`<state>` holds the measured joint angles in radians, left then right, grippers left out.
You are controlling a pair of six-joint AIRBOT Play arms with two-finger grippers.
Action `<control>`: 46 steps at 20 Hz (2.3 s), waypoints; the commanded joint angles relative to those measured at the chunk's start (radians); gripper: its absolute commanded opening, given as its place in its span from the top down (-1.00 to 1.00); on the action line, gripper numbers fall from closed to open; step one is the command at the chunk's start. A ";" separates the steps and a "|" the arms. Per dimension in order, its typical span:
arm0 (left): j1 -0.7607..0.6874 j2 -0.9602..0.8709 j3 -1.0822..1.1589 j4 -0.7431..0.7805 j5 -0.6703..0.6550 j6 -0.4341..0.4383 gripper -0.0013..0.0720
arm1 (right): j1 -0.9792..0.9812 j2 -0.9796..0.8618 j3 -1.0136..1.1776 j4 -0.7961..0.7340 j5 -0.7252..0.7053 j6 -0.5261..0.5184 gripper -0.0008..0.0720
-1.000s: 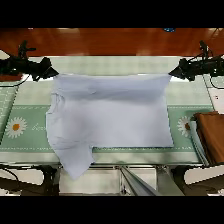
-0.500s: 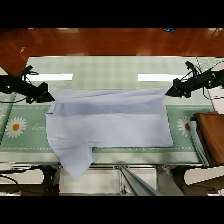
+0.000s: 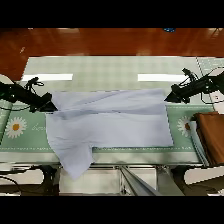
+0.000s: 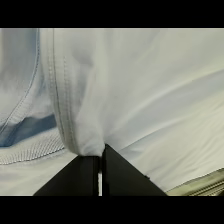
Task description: Fold the shirts.
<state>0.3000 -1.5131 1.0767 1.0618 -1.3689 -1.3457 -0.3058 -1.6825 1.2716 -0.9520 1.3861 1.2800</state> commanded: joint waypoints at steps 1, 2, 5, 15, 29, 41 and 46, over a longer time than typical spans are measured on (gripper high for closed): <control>-0.007 0.000 -0.005 -0.005 0.020 0.003 0.91 | -0.031 0.004 0.001 -0.001 0.000 0.010 0.92; -0.010 0.000 -0.005 -0.016 0.031 0.003 0.91 | -0.038 0.005 0.001 -0.002 0.000 0.010 0.92; -0.014 0.000 -0.005 -0.034 0.053 0.003 0.91 | -0.029 0.005 0.001 -0.001 -0.002 0.006 0.92; 0.117 0.133 -0.019 0.002 -0.044 0.000 -0.43 | -0.086 0.150 -0.011 -0.041 0.027 0.038 -0.15; 0.391 0.480 -0.623 0.154 -0.056 -0.143 -0.43 | -0.127 0.798 -0.601 0.170 -0.179 -0.090 -0.14; 0.132 0.445 -0.666 0.075 0.018 -0.095 -0.43 | -0.127 0.799 -0.601 0.229 -0.202 -0.092 -0.14; 0.090 0.443 -0.668 0.072 0.032 -0.097 -0.43 | -0.150 0.799 -0.600 0.264 -0.236 -0.091 -0.14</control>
<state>0.4210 -1.0683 0.4107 1.1362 -1.3636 -1.4437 -0.4408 -0.8841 0.6716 -0.7139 1.1694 1.1881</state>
